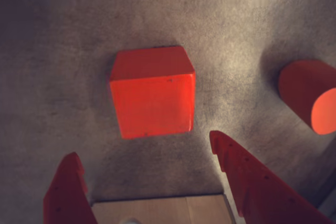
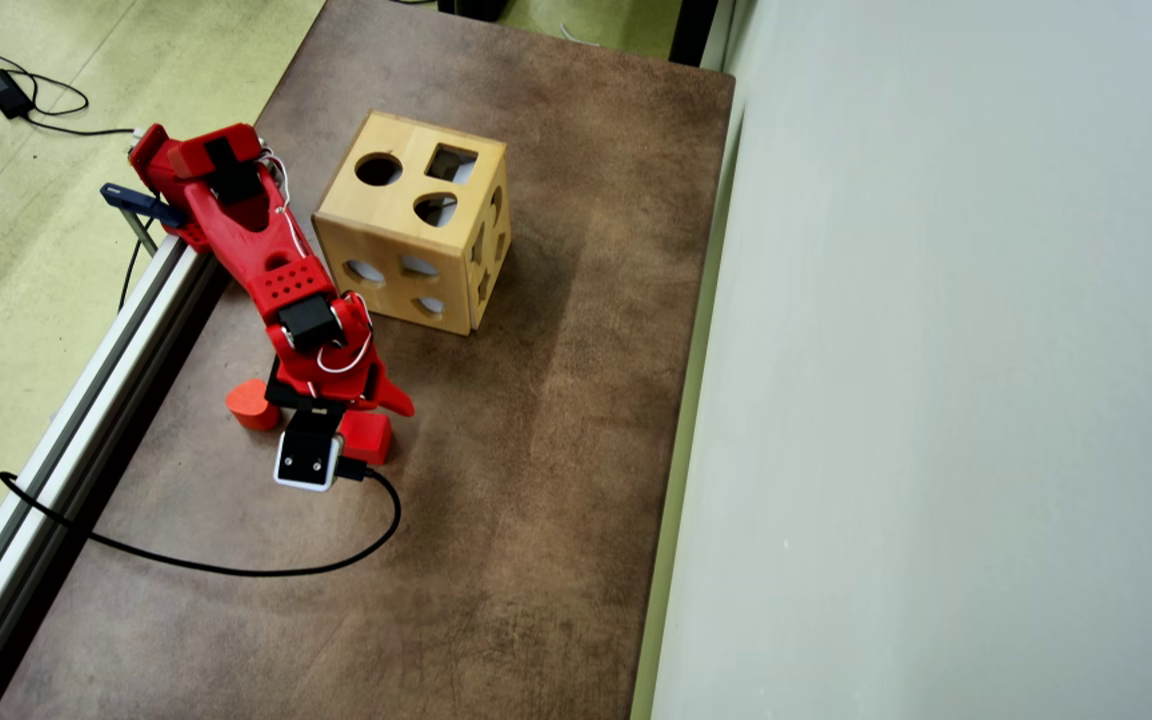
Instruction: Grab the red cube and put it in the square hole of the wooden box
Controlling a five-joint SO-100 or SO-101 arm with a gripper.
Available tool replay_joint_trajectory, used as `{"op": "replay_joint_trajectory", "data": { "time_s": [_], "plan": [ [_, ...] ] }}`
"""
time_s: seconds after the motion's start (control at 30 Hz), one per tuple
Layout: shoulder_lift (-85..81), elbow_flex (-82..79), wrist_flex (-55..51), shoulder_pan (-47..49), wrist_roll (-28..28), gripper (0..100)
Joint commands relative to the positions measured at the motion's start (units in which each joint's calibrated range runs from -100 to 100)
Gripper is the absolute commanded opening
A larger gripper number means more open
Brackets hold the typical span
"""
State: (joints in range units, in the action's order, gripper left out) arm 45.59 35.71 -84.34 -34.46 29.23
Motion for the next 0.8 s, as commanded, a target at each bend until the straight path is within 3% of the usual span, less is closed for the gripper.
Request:
{"op": "replay_joint_trajectory", "data": {
  "time_s": [0.0,0.77],
  "plan": [
    [0.5,1.8,-0.3,-0.3,-0.3,37],
    [4.6,2.0,5.7,-0.4,1.2,37]
  ]
}}
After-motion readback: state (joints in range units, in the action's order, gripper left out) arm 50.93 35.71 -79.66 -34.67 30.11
